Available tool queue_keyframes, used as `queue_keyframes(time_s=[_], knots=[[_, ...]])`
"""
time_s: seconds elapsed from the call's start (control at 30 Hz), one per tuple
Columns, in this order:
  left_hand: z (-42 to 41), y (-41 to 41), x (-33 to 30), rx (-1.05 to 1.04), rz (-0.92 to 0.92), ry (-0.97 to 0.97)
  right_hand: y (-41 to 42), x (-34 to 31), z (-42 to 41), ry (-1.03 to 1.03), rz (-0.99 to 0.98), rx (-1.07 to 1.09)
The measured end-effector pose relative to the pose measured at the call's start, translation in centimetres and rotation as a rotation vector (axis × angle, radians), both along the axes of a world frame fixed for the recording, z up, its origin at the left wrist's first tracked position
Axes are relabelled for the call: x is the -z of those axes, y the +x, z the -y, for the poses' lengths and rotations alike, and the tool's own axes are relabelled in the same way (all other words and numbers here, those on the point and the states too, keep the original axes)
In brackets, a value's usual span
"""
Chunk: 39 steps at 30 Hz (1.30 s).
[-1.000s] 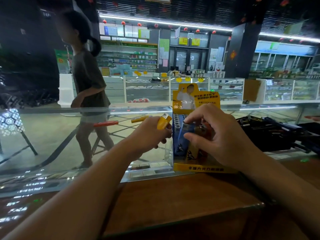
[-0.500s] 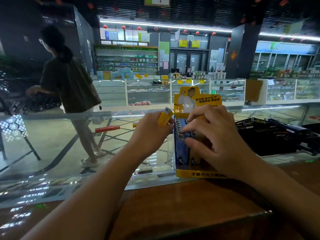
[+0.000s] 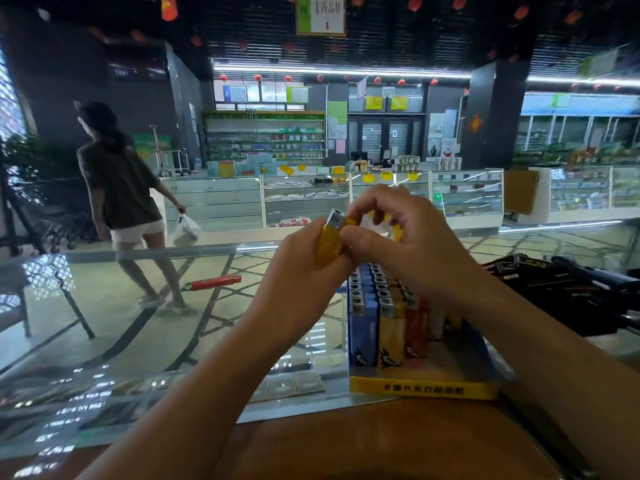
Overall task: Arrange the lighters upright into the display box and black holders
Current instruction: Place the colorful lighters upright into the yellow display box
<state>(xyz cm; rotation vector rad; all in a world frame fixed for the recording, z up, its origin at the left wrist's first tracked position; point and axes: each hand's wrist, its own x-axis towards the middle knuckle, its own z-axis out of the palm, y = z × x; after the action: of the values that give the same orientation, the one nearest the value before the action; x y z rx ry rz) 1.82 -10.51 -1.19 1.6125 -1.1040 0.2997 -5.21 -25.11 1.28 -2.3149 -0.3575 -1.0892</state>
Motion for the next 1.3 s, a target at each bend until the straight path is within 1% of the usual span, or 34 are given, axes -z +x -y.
queue_keyframes(time_s=[0.1,0.27,0.37,0.43,0.6,0.67,0.73,0.77,0.83,0.93,0.97,1.03,1.1,1.17,1.23,1.3], knots=[[-0.2,0.0,0.0,0.030,-0.025,0.046,-0.1,0.0,0.9,0.206,0.022,-0.057],[-0.4,-0.1,-0.4,0.062,-0.105,0.054,-0.4,-0.1,2.2,0.418,0.028,-0.166],[-0.3,-0.3,-0.3,0.070,-0.146,0.041,-0.6,0.2,2.2,0.455,0.021,-0.203],[-0.2,-0.4,-0.2,0.061,-0.144,0.035,-0.8,0.2,2.2,0.442,0.014,-0.230],[-0.2,-0.9,-0.6,0.052,-0.106,0.034,-1.6,0.1,2.1,0.227,0.046,-0.162],[-0.5,-0.7,-0.9,0.035,-0.138,-0.004,-2.0,0.0,2.6,0.278,0.082,-0.135],[-1.0,0.0,-1.0,0.025,-0.222,-0.030,-2.3,-0.2,3.4,0.388,0.139,-0.076],[-1.3,0.5,-1.0,0.020,-0.263,-0.011,-2.3,-0.2,3.7,0.444,0.163,-0.047],[-1.6,1.2,-0.6,0.008,-0.331,0.120,-2.7,-0.1,4.3,0.532,0.168,-0.027],[-2.0,1.2,0.5,0.087,-0.393,0.491,-4.3,0.7,5.2,0.539,0.158,-0.012],[-2.2,1.1,0.9,0.135,-0.392,0.596,-5.0,1.1,5.5,0.525,0.160,-0.004],[-2.7,0.9,1.6,0.191,-0.348,0.741,-6.3,2.4,6.2,0.511,0.159,0.011],[-2.8,0.6,2.1,0.191,-0.262,0.826,-7.0,3.6,6.8,0.505,0.133,0.022],[-2.8,0.5,2.4,0.169,-0.185,0.857,-7.2,4.3,7.2,0.462,0.096,0.023],[-2.8,0.5,2.4,0.187,-0.186,0.881,-7.4,4.5,7.5,0.385,0.076,0.046],[-2.8,0.8,2.4,0.205,-0.171,0.917,-7.4,4.6,7.8,0.286,0.049,0.120]])
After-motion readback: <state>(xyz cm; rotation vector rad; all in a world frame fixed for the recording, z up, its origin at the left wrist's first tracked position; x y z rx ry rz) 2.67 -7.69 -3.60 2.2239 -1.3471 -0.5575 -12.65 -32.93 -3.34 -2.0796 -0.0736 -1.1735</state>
